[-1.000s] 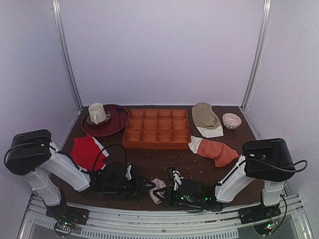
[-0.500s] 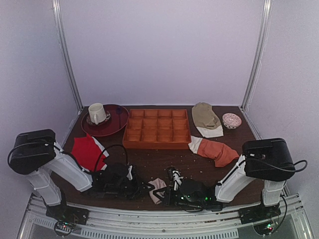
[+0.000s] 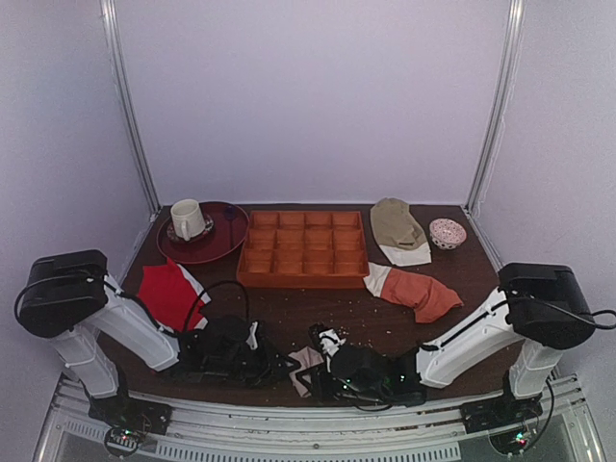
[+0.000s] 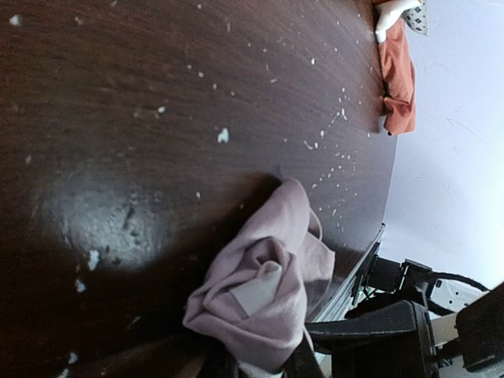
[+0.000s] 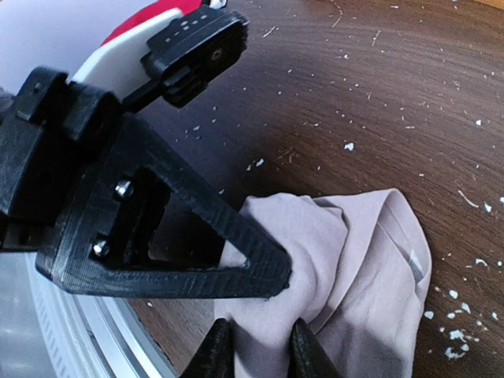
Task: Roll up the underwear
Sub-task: Roll the underwear at the center of the board.
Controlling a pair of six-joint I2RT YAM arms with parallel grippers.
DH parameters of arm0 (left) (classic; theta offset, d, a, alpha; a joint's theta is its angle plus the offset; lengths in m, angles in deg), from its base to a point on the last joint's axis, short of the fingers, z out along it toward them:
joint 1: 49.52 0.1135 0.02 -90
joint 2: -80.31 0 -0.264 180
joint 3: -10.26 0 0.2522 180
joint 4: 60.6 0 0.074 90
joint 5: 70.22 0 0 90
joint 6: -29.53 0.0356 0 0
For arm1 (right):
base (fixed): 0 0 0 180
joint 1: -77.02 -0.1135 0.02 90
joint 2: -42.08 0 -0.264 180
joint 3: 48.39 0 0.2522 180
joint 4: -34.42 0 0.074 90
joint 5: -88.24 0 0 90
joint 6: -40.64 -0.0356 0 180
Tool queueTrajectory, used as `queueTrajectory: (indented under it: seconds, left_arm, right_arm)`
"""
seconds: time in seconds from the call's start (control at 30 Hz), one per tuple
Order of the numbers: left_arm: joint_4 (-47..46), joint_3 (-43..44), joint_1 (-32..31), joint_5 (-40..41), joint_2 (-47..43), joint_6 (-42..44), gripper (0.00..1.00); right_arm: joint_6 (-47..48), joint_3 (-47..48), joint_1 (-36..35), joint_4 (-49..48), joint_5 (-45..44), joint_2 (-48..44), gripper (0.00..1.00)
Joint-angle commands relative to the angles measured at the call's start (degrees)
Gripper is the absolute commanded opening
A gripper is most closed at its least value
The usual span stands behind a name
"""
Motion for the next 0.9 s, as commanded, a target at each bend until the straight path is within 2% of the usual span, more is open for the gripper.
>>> queueTrajectory:
  seconds: [0.0,0.1,0.27,0.47,0.87]
  left_arm:
    - [0.4,0.9,0.0,0.2,0.9,0.2,0.00]
    - [0.4,0.9,0.0,-0.1,0.9,0.1,0.00]
    - [0.5,0.5,0.0,0.2,0.7,-0.1,0.00]
    - [0.2,0.6,0.0,-0.3,1.3,-0.1,0.00]
    - [-0.8,0.1,0.0,-1.3,1.9,-0.4,0.00]
  right_arm:
    - [9.1,3.0,-2.4,20.6,-6.7,-3.1,0.25]
    - [11.5,7.0,-4.4,26.6,-12.1,-3.5,0.26]
    - [13.9,11.1,-7.6,31.4,-18.6,-3.0,0.29]
    - [14.9,17.9,-11.5,37.8,-25.6,1.3,0.32]
    - [12.4,20.8,-12.5,39.5,-27.8,6.0,0.35]
